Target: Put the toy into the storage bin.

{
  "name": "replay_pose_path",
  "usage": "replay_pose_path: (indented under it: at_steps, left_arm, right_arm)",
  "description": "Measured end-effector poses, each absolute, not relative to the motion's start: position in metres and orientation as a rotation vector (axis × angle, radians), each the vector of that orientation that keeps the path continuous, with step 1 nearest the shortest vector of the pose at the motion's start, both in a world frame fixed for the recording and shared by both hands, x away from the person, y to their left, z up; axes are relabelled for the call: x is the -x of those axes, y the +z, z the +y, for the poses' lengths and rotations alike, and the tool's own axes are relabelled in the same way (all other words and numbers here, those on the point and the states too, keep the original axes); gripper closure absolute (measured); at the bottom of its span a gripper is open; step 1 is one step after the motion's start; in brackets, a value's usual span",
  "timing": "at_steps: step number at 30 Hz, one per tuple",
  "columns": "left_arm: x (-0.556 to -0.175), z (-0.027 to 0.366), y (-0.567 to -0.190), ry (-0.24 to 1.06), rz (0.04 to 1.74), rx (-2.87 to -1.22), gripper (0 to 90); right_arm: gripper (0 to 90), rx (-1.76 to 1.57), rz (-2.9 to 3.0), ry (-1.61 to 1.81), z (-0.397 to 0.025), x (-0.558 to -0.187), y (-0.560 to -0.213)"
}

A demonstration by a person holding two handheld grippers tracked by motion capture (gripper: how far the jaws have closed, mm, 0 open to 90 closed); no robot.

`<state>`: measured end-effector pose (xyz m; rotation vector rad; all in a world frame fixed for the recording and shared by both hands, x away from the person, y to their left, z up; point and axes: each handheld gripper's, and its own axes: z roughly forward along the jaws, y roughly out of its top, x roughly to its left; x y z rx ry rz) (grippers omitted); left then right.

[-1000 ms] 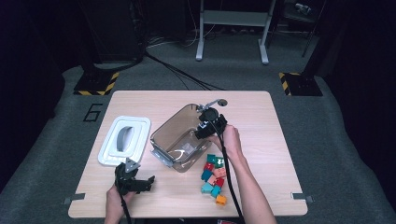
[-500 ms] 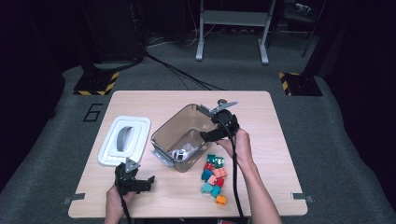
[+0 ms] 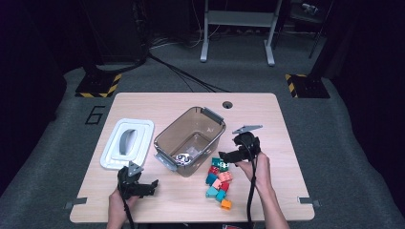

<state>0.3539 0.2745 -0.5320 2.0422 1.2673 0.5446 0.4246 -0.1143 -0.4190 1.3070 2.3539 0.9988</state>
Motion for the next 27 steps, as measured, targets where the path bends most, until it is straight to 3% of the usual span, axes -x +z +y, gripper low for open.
replay_pose_path:
  at_steps: [8,17,27]
  left_arm:
    - [-0.354,0.275,-0.532,0.545,1.267,-2.043,1.0]
    - [-0.354,0.275,-0.532,0.545,1.268,-2.043,1.0]
    - [-0.354,0.275,-0.532,0.545,1.266,-2.045,1.0]
  right_arm:
    - [0.0,-1.402,2.39,0.921,-0.111,-0.424,-0.464]
    - [14.5,-1.484,2.403,0.849,-0.105,-0.432,-0.492]
    - [45.0,-1.51,2.378,0.81,-0.107,-0.43,-0.495]
